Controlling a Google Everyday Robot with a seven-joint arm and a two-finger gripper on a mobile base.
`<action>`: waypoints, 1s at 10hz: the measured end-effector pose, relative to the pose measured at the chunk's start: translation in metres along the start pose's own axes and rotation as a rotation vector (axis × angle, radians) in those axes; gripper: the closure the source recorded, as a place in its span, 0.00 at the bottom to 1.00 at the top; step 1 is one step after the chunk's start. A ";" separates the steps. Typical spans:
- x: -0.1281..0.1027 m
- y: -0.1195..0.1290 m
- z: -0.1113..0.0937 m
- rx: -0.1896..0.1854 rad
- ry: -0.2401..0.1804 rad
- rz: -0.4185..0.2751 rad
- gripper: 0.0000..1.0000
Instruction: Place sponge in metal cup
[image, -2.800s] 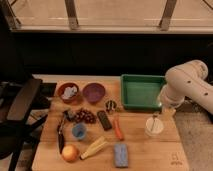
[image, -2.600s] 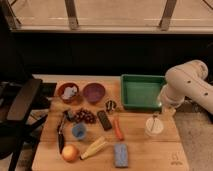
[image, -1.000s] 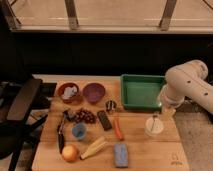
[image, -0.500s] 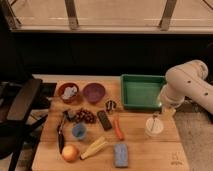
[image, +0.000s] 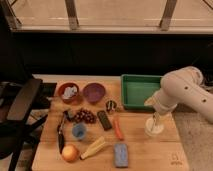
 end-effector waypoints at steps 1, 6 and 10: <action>-0.020 0.005 0.003 0.003 -0.035 -0.116 0.35; -0.109 0.045 0.035 -0.064 -0.131 -0.454 0.35; -0.113 0.046 0.036 -0.067 -0.137 -0.468 0.35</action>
